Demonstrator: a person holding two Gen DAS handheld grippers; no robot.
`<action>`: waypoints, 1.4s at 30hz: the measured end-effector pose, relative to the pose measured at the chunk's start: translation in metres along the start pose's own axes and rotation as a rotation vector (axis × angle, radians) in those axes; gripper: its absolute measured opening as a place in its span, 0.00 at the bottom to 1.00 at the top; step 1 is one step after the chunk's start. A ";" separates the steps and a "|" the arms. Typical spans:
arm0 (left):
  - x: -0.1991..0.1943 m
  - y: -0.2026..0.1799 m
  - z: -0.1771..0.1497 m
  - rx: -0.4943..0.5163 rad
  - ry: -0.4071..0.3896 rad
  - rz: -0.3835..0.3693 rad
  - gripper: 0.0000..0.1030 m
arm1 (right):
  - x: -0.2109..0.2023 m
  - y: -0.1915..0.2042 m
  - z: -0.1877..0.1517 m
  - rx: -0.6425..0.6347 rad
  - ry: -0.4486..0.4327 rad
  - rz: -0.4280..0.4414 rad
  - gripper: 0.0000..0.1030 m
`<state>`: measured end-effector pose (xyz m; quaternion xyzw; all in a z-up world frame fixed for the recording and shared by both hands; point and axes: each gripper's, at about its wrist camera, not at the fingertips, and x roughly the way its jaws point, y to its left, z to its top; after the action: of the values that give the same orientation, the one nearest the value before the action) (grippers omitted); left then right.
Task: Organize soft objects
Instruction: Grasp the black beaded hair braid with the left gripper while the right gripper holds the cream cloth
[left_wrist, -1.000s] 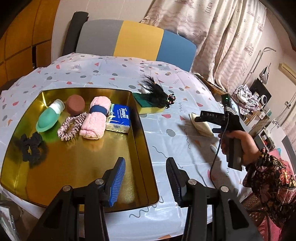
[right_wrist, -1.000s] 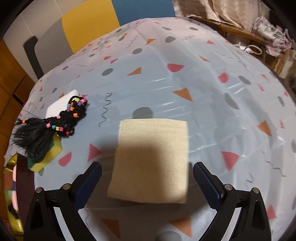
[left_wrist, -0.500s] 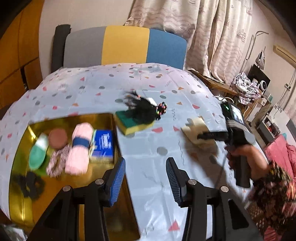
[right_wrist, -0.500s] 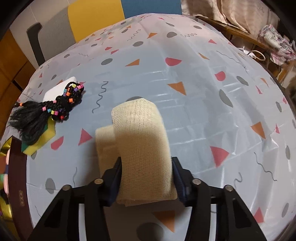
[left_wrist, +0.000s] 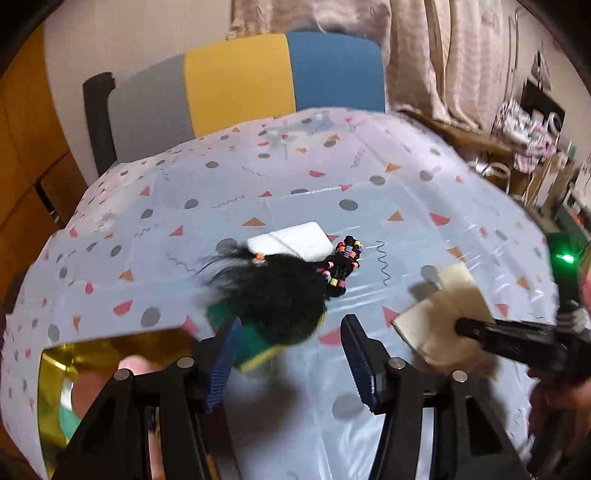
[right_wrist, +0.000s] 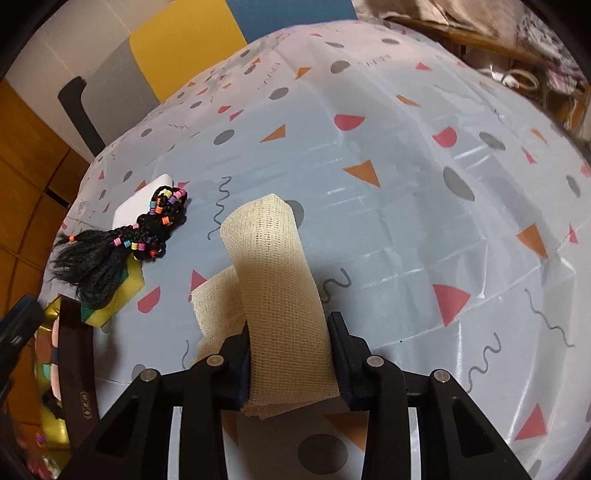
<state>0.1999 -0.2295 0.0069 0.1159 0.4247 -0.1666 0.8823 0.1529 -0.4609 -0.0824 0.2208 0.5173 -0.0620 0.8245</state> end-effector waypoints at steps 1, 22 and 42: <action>0.007 -0.005 0.005 0.023 0.014 -0.008 0.59 | 0.001 -0.002 0.000 0.011 0.007 0.008 0.35; 0.129 -0.060 0.035 0.404 0.162 0.178 0.74 | 0.012 -0.010 0.006 0.092 0.065 0.061 0.36; 0.053 -0.047 0.033 0.254 0.004 0.094 0.26 | 0.012 -0.014 0.006 0.100 0.060 0.084 0.36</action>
<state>0.2355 -0.2946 -0.0179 0.2467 0.3962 -0.1775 0.8664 0.1588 -0.4739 -0.0953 0.2850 0.5282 -0.0464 0.7985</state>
